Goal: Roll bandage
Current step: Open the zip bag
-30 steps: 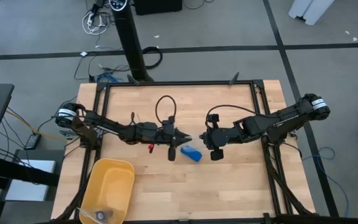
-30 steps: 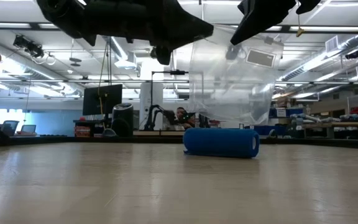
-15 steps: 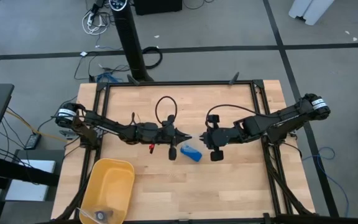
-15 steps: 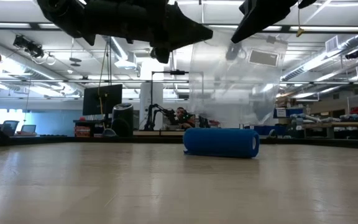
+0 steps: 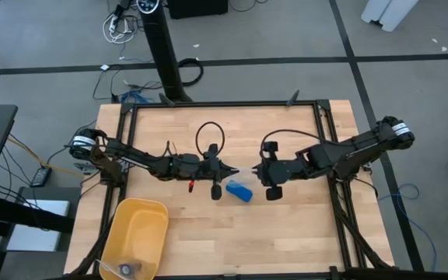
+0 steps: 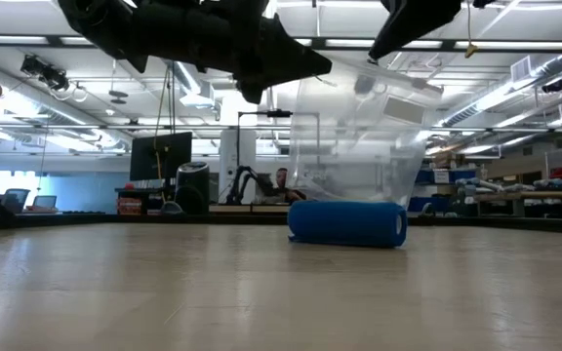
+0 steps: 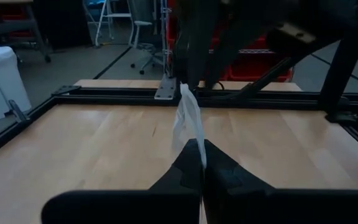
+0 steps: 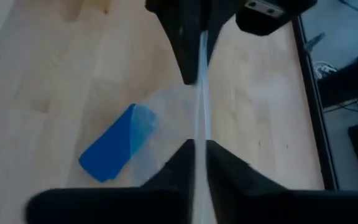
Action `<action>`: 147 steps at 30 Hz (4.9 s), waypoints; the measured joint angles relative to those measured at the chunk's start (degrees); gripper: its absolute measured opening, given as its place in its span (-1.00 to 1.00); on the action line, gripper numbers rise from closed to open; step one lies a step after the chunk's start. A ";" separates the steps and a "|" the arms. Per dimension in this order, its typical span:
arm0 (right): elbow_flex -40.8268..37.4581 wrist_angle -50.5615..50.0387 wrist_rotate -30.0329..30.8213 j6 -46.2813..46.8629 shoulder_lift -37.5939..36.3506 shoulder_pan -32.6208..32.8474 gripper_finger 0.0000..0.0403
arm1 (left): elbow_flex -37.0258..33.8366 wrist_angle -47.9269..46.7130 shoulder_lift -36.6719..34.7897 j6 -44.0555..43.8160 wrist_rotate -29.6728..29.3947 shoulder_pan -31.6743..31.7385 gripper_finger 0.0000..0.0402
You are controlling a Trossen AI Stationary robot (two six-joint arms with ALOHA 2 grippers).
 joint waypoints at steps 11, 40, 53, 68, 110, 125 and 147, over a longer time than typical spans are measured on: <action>-0.05 -0.01 0.72 -1.40 1.64 -1.43 -0.98 | 0.00 0.21 0.00 0.16 0.43 0.00 -1.00; -0.03 0.93 -0.68 -0.77 2.60 -1.74 -1.00 | 0.00 0.42 0.00 -0.48 0.57 0.00 -1.00; -0.01 1.82 1.46 -2.17 1.89 -1.16 -1.00 | 0.00 0.69 0.00 -0.51 0.59 0.00 -1.00; -0.01 1.75 -2.50 -3.17 1.87 -2.74 -1.00 | 0.02 1.44 0.00 -1.38 1.46 0.00 -1.00; -0.01 3.96 -10.18 0.21 1.89 -3.53 -0.94 | 0.02 5.02 0.00 -1.81 4.65 0.00 -1.00; -0.03 2.60 -4.31 0.75 0.95 -3.04 -0.95 | 0.02 4.47 0.00 -1.81 4.99 0.00 -1.00; -0.03 3.15 2.04 -0.59 -0.82 -0.21 -0.99 | 0.04 4.32 -0.01 -1.91 5.32 0.00 -1.00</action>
